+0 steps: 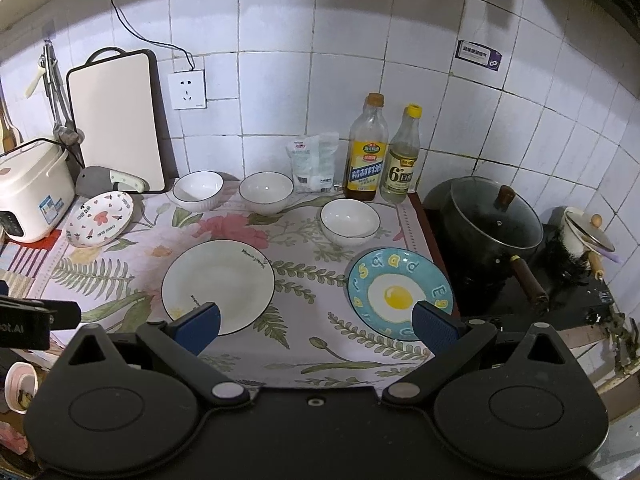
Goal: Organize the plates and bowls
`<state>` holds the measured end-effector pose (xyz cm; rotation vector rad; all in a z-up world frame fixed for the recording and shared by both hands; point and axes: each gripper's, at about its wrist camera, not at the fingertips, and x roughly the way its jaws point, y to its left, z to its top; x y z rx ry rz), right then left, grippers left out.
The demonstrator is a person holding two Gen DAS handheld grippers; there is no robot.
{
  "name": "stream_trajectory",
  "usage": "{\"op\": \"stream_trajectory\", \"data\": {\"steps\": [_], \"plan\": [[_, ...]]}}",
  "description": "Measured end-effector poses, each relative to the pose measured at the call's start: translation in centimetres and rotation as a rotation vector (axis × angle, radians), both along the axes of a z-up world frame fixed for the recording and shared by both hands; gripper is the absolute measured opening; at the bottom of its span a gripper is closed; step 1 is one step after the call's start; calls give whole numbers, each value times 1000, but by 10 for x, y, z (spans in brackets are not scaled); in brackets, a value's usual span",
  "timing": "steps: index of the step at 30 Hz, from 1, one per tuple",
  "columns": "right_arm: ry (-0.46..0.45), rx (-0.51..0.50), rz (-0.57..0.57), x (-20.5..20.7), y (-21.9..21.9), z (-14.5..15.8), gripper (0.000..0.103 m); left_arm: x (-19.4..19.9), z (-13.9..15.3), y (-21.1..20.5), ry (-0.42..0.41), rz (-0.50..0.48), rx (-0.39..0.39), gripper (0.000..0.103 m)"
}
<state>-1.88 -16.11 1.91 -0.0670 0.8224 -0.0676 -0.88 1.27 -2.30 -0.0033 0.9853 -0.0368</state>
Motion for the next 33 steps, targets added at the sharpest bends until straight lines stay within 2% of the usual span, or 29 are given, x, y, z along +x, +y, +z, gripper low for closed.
{"op": "stream_trajectory", "data": {"steps": [7, 12, 18, 22, 25, 29, 33], "plan": [[-23, 18, 21, 1, 2, -1, 103, 3, 0, -1, 6, -24, 9, 101], [-122, 89, 80, -1, -5, -3, 103, -2, 5, -1, -93, -29, 23, 100], [-165, 166, 113, 14, -18, -14, 103, 9, 4, 8, -136, -12, -26, 100], [-203, 204, 180, 25, -23, -29, 103, 16, -10, 15, -150, -14, -63, 100], [-240, 184, 237, 29, -20, -40, 103, 23, -23, 24, -151, 16, -95, 100], [-294, 145, 302, 32, -11, -55, 103, 31, -37, 30, -181, 45, -76, 100], [-294, 128, 334, 45, -2, -72, 103, 47, -56, 38, -183, 51, -89, 100]]}}
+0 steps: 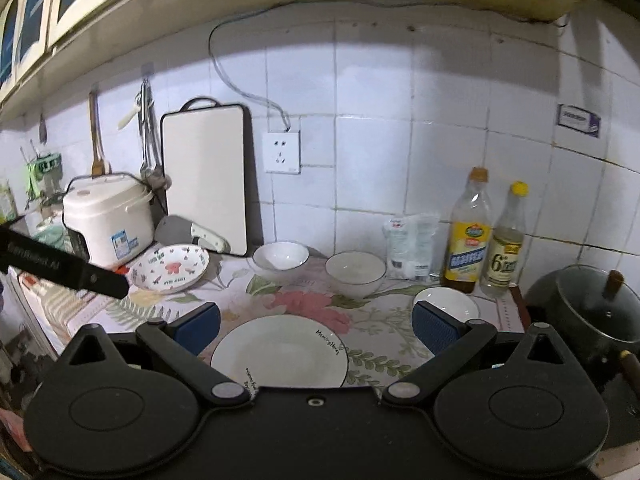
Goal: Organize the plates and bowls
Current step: 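Move both tools down toward the rim of the white Morning Honey plate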
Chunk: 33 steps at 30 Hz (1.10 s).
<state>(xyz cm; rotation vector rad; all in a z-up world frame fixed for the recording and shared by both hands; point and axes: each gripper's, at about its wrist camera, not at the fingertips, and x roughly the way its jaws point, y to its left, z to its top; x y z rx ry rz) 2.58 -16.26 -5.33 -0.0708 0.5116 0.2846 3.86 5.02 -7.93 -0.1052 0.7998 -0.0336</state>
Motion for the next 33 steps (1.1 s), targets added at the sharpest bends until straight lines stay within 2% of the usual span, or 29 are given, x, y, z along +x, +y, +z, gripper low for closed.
{"op": "stream_trajectory", "data": {"steps": [5, 9, 14, 18, 24, 26, 28, 32, 33], "plan": [[63, 44, 13, 22, 7, -32, 102, 28, -35, 5, 8, 4, -6, 98], [98, 111, 8, 38, 10, -57, 102, 46, -66, 6, -42, -32, -3, 98], [189, 102, -49, 64, 15, -92, 97, 79, -105, 6, 25, -50, -24, 92], [254, 112, -82, 80, 11, -120, 96, 103, -134, 3, 86, -63, -35, 79], [334, 131, -140, 103, 8, -159, 90, 131, -173, 3, 156, -73, -42, 67], [381, 175, -161, 111, 7, -171, 84, 139, -182, 5, 168, -79, -60, 66], [412, 210, -189, 119, 7, -180, 81, 145, -188, 7, 171, -103, -109, 66], [423, 258, -245, 132, 8, -186, 78, 158, -194, 8, 171, -126, -102, 66], [423, 264, -246, 134, 8, -186, 77, 161, -195, 10, 175, -128, -109, 60]]}}
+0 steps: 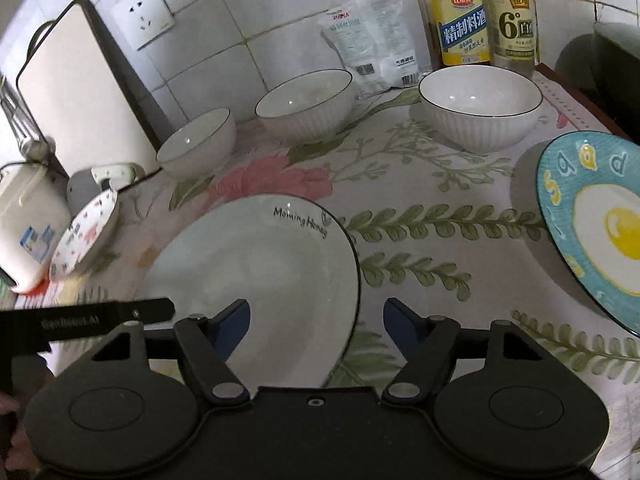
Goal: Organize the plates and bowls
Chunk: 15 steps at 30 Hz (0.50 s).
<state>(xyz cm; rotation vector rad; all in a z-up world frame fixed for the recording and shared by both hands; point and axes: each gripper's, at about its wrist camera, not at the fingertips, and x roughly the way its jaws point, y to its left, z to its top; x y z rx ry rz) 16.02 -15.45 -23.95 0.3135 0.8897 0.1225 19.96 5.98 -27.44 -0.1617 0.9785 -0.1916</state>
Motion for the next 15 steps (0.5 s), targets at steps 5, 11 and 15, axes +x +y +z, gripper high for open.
{"op": "stream_trajectory", "data": {"steps": [5, 11, 15], "plan": [[34, 24, 0, 10, -2, -10, 48, 13, -11, 8, 52, -4, -19, 26], [87, 127, -73, 11, -18, -21, 22, 16, -12, 14, 75, 3, -65, 22], [115, 116, -52, 13, -19, -16, 19, 23, -8, 15, 120, 2, -67, 23]]}}
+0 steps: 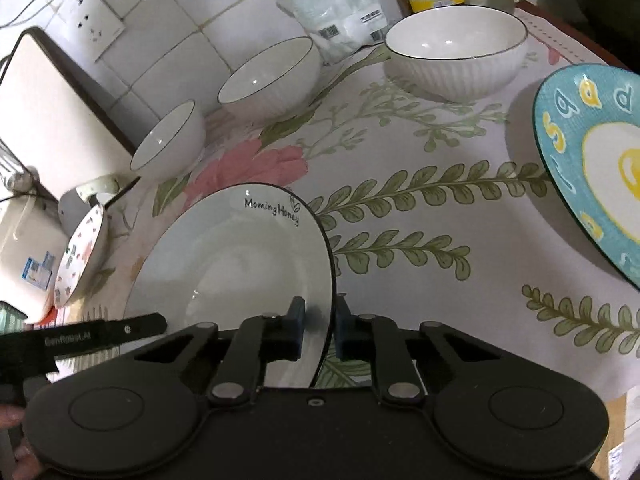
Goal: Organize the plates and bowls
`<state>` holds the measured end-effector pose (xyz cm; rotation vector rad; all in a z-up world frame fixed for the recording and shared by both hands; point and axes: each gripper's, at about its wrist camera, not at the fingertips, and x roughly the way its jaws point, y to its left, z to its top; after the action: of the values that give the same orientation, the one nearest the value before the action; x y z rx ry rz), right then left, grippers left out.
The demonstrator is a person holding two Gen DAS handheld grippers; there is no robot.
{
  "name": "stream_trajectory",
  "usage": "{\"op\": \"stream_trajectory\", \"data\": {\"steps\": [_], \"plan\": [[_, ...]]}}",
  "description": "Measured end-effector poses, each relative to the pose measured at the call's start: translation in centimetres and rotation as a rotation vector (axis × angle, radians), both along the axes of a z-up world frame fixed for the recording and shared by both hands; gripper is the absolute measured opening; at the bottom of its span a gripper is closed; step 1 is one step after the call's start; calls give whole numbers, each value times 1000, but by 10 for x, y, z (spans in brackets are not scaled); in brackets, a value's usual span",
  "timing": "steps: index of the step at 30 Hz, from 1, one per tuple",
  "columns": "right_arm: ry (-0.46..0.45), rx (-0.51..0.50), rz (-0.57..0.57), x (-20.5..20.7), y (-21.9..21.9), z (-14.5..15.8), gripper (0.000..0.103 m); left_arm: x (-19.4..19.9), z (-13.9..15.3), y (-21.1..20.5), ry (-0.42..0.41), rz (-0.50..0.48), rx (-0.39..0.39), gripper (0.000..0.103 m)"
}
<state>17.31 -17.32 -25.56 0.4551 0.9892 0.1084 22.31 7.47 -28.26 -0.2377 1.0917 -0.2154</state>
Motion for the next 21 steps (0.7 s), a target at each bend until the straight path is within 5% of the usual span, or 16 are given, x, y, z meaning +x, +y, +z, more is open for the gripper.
{"op": "stream_trajectory", "data": {"steps": [13, 21], "plan": [[-131, -50, 97, 23, 25, 49, 18, 26, 43, 22, -103, -18, -2, 23], [-156, -53, 111, 56, 29, 47, 18, 57, 46, 29, -109, -37, 14, 22]]}}
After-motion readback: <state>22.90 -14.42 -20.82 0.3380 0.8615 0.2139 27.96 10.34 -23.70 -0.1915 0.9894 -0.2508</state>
